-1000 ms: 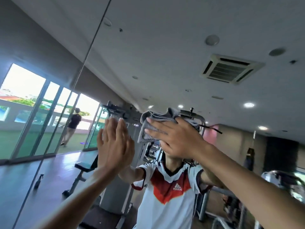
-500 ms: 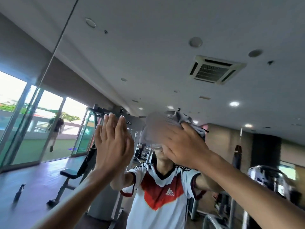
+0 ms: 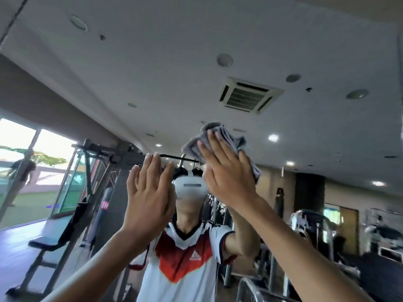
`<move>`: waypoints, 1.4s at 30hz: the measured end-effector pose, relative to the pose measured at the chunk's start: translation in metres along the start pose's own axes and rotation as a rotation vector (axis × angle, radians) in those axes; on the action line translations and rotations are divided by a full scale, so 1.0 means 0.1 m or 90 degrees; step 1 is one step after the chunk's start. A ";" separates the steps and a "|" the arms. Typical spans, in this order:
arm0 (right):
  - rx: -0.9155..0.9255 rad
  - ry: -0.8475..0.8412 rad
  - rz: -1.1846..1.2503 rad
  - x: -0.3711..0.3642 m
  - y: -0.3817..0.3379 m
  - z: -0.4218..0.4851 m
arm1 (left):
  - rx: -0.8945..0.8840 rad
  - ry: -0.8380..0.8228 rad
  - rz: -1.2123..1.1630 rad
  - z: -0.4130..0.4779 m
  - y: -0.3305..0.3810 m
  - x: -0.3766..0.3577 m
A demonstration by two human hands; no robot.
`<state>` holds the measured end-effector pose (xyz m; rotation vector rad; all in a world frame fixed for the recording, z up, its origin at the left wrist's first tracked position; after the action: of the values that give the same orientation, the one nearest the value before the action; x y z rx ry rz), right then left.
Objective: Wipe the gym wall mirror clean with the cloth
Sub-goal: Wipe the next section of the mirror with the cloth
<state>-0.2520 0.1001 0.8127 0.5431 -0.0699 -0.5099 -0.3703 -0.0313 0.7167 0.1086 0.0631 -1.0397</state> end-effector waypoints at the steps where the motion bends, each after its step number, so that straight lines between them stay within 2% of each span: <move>1: 0.070 -0.019 0.002 0.05 -0.01 -0.15 | 0.028 0.005 -0.016 0.00 0.06 -0.02; 3: 0.169 -0.046 0.005 0.15 0.15 -0.47 | 0.077 0.014 -0.043 0.01 0.14 -0.05; 5: 0.185 -0.049 -0.015 0.28 0.53 -0.75 | 0.075 0.007 -0.047 0.01 0.20 -0.08; 7: 0.079 -0.025 -0.036 0.37 0.97 -0.88 | 0.036 0.005 -0.042 0.00 0.25 -0.11; 9: -0.094 0.000 -0.036 0.39 1.31 -0.81 | 0.011 0.007 -0.037 -0.01 0.32 -0.15; 11: -0.239 0.030 -0.040 0.35 1.36 -0.56 | 0.029 0.007 -0.042 0.00 0.40 -0.17; 13: -0.299 0.054 -0.054 0.25 1.22 -0.38 | 0.033 -0.002 -0.044 0.01 0.50 -0.19; 15: -0.261 0.057 -0.050 0.19 1.04 -0.38 | 0.010 -0.010 -0.042 0.02 0.65 -0.20; 18: -0.087 0.020 -0.046 0.23 0.93 -0.70 | -0.025 -0.018 -0.058 0.05 0.88 -0.24; 20: 0.012 -0.008 -0.053 0.35 0.99 -1.04 | -0.095 0.002 -0.048 0.04 1.04 -0.31; 23: 0.036 -0.029 -0.087 0.54 1.37 -1.57 | -0.204 0.012 -0.035 -0.03 1.26 -0.42; 25: -0.054 -0.005 -0.123 0.58 1.76 -1.75 | -0.229 0.012 -0.030 -0.05 1.35 -0.46; 29: -0.446 0.108 -0.159 0.58 2.14 -1.39 | -0.172 0.000 -0.059 -0.05 1.50 -0.47; 31: -0.520 0.083 -0.135 0.53 2.03 -1.07 | -0.160 -0.006 -0.067 -0.04 1.61 -0.48; 32: -0.488 0.065 -0.132 0.49 1.96 -1.00 | -0.164 -0.005 -0.073 -0.04 1.69 -0.50; 34: -0.343 0.047 -0.119 0.47 1.72 -0.99 | -0.185 0.011 -0.071 -0.03 1.79 -0.51; 36: -0.186 0.009 -0.091 0.47 1.64 -1.25 | -0.195 0.014 -0.068 -0.03 1.89 -0.54; 38: -0.081 -0.022 -0.090 0.58 1.74 -1.63 | -0.185 -0.008 -0.066 -0.04 1.95 -0.57; 40: -0.071 -0.016 -0.097 0.71 1.99 -1.94 | -0.186 -0.043 -0.063 -0.04 1.98 -0.58; 42: -0.176 0.018 -0.096 0.73 2.23 -2.06 | -0.198 -0.046 -0.060 -0.03 1.97 -0.58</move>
<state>-0.0479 0.3272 0.7451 0.2858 0.0679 -0.6475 -0.2295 0.1181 0.7314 -0.2158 0.1651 -1.1141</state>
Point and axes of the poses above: each hand's wrist, its own z-axis towards the middle knuckle, its own x-axis out of the back of the hand, y = z × x, the point moved 2 cm from there along z, towards the middle knuckle, and after that the axes turned 10 degrees about y, right-handed, at the moved point
